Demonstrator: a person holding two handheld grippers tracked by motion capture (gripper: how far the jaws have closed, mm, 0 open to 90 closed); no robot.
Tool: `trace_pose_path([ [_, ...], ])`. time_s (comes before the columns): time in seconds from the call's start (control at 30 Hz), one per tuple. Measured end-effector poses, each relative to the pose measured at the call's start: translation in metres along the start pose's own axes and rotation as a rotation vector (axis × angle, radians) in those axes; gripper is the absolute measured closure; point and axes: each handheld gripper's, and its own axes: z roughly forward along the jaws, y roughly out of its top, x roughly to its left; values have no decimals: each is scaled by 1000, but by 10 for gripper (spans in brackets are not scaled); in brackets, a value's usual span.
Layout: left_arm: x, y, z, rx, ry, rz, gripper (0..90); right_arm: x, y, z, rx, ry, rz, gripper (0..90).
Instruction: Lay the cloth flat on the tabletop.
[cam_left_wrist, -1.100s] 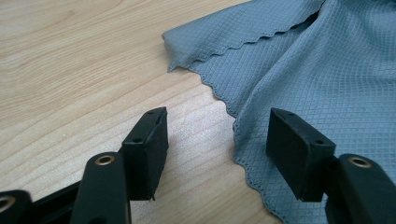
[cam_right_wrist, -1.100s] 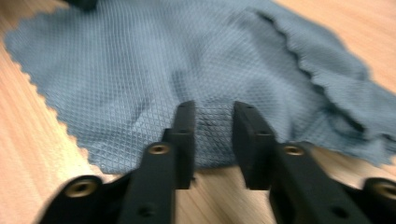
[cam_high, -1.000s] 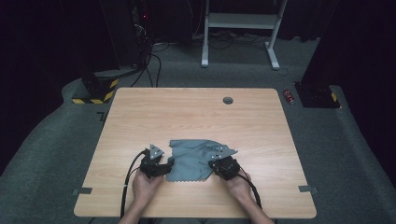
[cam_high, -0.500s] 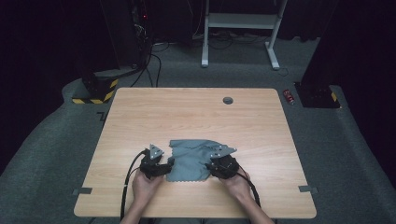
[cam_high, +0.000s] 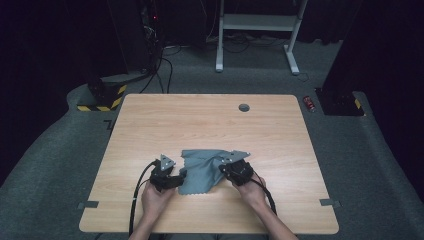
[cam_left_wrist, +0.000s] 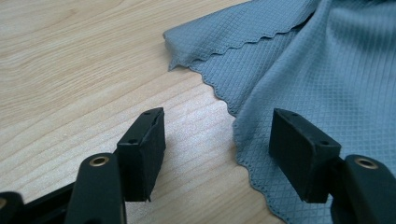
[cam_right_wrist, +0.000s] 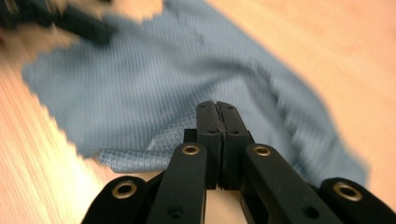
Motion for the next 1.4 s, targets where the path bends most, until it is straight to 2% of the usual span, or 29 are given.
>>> trace_pose_path([
  [0.07, 0, 0, 0, 0, 0, 0, 364, -2, 14, 4, 8, 6, -4, 891],
  [0.1, 0, 0, 0, 0, 0, 0, 364, -6, 25, 17, 24, 16, 6, 891],
  [0.13, 0, 0, 0, 0, 0, 0, 364, -6, 25, 17, 24, 16, 6, 891],
  [0.17, 0, 0, 0, 1, 1, 0, 364, -7, 31, 30, 44, 23, 16, 887],
  [0.23, 0, 0, 0, 0, 0, -3, 363, -8, 33, 47, 74, 13, 18, 880],
  [0.27, 0, 0, 0, 0, 0, -3, 362, -8, 33, 47, 74, 13, 18, 880],
  [0.3, 0, 0, 0, 0, 0, -3, 363, -13, 29, 66, 118, 12, 52, 833],
  [0.33, 0, 0, 0, 0, 1, -3, 362, -15, 27, 68, 106, 21, 71, 821],
  [0.4, 0, 0, 0, 0, 1, -3, 362, -18, 26, 65, 88, 38, 112, 766],
  [0.47, 0, 0, 0, 0, 1, -2, 362, -17, 26, 61, 79, 32, 104, 756],
  [0.5, 0, 0, 0, 0, 1, -3, 362, -15, 26, 46, 34, 24, 91, 737],
  [0.57, 0, 0, 0, 0, 1, -3, 362, -13, 24, 28, -12, 21, 81, 728],
  [0.6, 0, 0, 0, 0, 1, -3, 362, -13, 24, 28, -12, 21, 81, 728],
  [0.63, 0, 0, 0, 0, 1, -3, 362, -10, 17, 12, -49, 16, 69, 726],
  [0.73, 0, 0, 0, 1, 0, -1, 360, -2, 1, -2, -74, 16, 67, 740],
  [0.83, 0, 0, 0, 1, 0, -2, 360, 5, -10, 3, -27, 29, 56, 770],
  [0.87, 0, 0, 0, 1, 0, -2, 359, 5, -10, 3, -27, 29, 56, 770],
  [0.9, 0, 0, 0, 1, 0, -2, 359, 6, -13, 8, -2, 33, 44, 784],
  [0.93, 0, 0, 0, 1, 1, -2, 360, 7, -15, 20, 46, 32, 38, 801],
  [1.0, 0, 0, 0, 1, 1, -1, 359, 5, -15, 24, 52, 24, 38, 803],
  [1.03, 0, 0, 0, 2, 1, -1, 358, 1, -12, 29, 56, -2, 53, 805],
  [1.07, 0, 0, 0, 2, 1, -1, 358, 1, -12, 29, 56, -2, 53, 805],
  [1.1, 0, 0, 0, 2, 1, -2, 358, -3, -6, 30, 44, -29, 62, 805],
  [1.17, 0, 0, 0, 2, 1, -1, 358, -5, -3, 30, 43, -43, 60, 804],
  [1.2, 0, 0, 0, 1, 1, -2, 358, -9, 4, 32, 37, -81, 55, 803],
  [1.27, 0, 0, 0, 2, 1, -1, 358, -12, 7, 35, 38, -92, 52, 801],
  [1.3, 0, 0, 0, 2, 1, -1, 357, -18, 12, 39, 35, -104, 69, 799],
  [1.37, 0, 0, 0, 2, 1, -3, 357, -20, 14, 41, 36, -107, 76, 798],
  [1.4, 0, 0, 0, 2, 1, -1, 357, -22, 18, 48, 42, -116, 83, 786],
])
